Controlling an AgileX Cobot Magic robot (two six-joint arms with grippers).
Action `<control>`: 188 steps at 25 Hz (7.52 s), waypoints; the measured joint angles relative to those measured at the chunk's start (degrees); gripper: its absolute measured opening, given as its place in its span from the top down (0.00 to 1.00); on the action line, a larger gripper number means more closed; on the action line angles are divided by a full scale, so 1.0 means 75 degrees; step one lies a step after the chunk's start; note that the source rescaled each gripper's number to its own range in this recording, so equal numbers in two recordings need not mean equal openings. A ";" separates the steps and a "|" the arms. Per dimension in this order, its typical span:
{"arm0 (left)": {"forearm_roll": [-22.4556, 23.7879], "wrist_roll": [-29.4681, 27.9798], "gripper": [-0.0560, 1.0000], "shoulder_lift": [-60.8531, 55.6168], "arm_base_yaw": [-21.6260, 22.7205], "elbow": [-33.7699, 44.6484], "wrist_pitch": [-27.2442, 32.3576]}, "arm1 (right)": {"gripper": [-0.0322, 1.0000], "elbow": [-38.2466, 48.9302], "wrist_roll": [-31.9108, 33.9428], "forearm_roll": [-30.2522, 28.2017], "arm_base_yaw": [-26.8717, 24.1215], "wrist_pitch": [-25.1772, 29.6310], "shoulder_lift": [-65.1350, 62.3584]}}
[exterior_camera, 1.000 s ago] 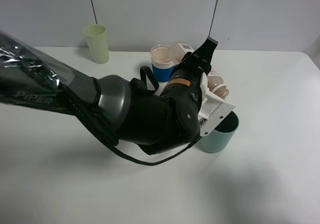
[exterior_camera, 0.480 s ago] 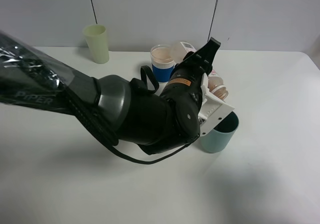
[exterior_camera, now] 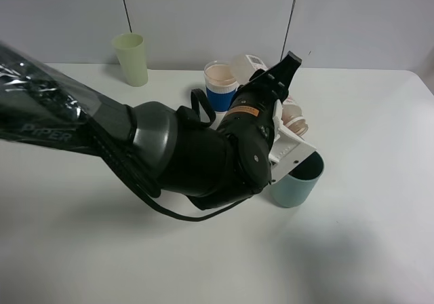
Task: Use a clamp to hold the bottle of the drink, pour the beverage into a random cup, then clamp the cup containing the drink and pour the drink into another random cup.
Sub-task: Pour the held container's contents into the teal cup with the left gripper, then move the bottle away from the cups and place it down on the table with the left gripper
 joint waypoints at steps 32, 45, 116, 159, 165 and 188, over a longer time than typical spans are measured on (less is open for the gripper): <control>0.0711 0.0370 0.95 0.0000 -0.0242 0.0000 -0.0139 | 0.35 0.0000 0.0000 0.0000 0.0000 0.0000 0.0000; 0.0921 0.0606 0.95 0.0000 -0.0242 0.0000 -0.0204 | 0.35 0.0000 0.0000 0.0000 0.0000 0.0000 0.0000; 0.9985 -2.1428 0.95 -0.5048 0.5389 0.5097 0.4811 | 0.35 0.0000 0.0000 0.0000 0.0000 0.0000 0.0000; 1.3286 -2.2309 0.95 -0.2287 0.7953 0.6456 0.0834 | 0.35 0.0000 0.0000 0.0000 0.0000 0.0000 0.0000; 1.3303 -2.2309 0.95 -0.2235 0.7953 0.6456 0.0730 | 0.35 0.0000 0.0000 0.0000 0.0000 0.0000 0.0000; 1.3309 -2.2309 0.00 -0.2226 0.7953 0.6456 0.0731 | 0.35 0.0000 0.0000 0.0000 0.0000 0.0000 0.0000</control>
